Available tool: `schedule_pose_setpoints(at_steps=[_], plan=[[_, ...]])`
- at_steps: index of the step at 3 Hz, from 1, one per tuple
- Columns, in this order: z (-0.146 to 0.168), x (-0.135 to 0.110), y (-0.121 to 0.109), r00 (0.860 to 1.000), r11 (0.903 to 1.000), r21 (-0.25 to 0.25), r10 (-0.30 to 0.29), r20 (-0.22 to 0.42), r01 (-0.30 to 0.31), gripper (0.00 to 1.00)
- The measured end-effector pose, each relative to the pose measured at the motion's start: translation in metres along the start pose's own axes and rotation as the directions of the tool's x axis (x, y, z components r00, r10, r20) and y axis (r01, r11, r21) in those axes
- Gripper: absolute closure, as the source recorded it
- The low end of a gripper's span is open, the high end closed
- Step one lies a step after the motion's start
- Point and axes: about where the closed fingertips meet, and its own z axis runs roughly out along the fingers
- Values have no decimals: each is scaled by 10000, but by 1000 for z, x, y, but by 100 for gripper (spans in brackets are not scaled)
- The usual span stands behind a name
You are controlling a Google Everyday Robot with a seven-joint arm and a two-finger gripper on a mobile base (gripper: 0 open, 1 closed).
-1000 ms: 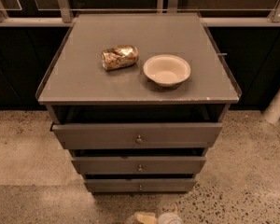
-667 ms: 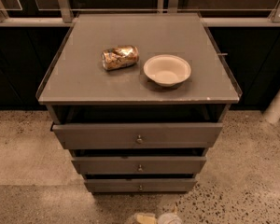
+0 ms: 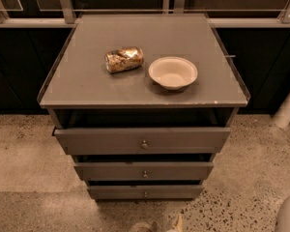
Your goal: Open bottom drawer
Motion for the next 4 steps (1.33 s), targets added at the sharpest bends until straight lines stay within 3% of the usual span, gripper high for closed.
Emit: schedule_pose_setpoints(at_steps=[1, 2, 3, 4], plan=[[11, 14, -13, 9737, 9728, 1228, -2085, 923, 1967, 0], [17, 1, -53, 8933, 8702, 3281, -4285, 1356, 3676, 0], [10, -12, -69, 8475, 8008, 4182, -5169, 1209, 4288, 0], [11, -10, -68, 8490, 8026, 4149, -5148, 1187, 4287, 0]])
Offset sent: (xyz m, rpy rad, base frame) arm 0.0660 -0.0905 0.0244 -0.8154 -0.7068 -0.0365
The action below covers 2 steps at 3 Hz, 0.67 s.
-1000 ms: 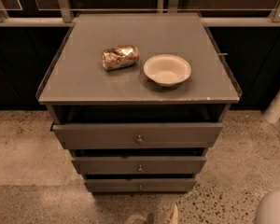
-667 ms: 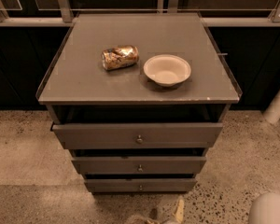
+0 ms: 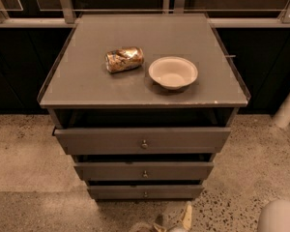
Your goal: Open bottom drawer
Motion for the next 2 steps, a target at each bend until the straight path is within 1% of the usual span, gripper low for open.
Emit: schedule_pose_setpoints(at_steps=[1, 2], plan=[[16, 23, -3, 9998, 9996, -277, -119, -148, 115, 0], [70, 77, -22, 9991, 9972, -711, -235, -343, 210, 0]])
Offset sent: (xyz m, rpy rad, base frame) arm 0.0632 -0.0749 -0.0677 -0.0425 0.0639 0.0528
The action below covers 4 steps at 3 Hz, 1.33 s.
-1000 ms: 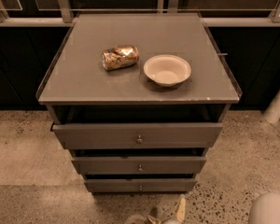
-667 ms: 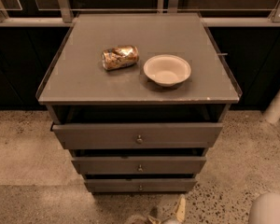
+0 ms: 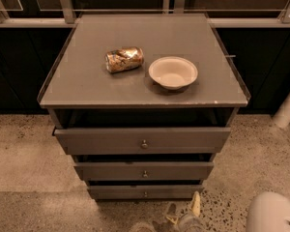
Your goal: Open bottom drawer
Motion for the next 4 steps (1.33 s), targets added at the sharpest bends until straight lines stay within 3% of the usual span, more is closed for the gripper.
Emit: schedule_pose_setpoints(at_steps=[1, 3, 4], plan=[[0, 0, 0, 10000, 10000, 0, 0, 0, 0, 0], [35, 16, -21, 9997, 9998, 23, -173, -148, 174, 0], [59, 18, -34, 9993, 9982, -467, -365, 1, 365, 0]])
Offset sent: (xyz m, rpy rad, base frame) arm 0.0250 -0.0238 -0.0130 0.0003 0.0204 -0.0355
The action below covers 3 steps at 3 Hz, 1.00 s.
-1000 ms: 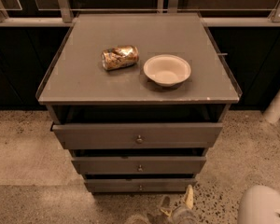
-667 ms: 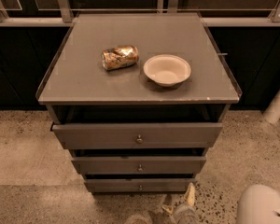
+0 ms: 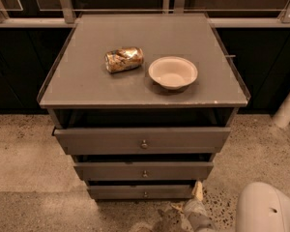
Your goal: Open bottom drawer
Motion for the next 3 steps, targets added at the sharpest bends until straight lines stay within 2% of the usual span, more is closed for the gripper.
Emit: schedule_pose_setpoints(at_steps=[1, 3], plan=[[14, 0, -4, 9998, 9949, -1003, -63, 180, 80, 0], [12, -1, 3, 9997, 9906, -1360, -79, 211, 107, 0]])
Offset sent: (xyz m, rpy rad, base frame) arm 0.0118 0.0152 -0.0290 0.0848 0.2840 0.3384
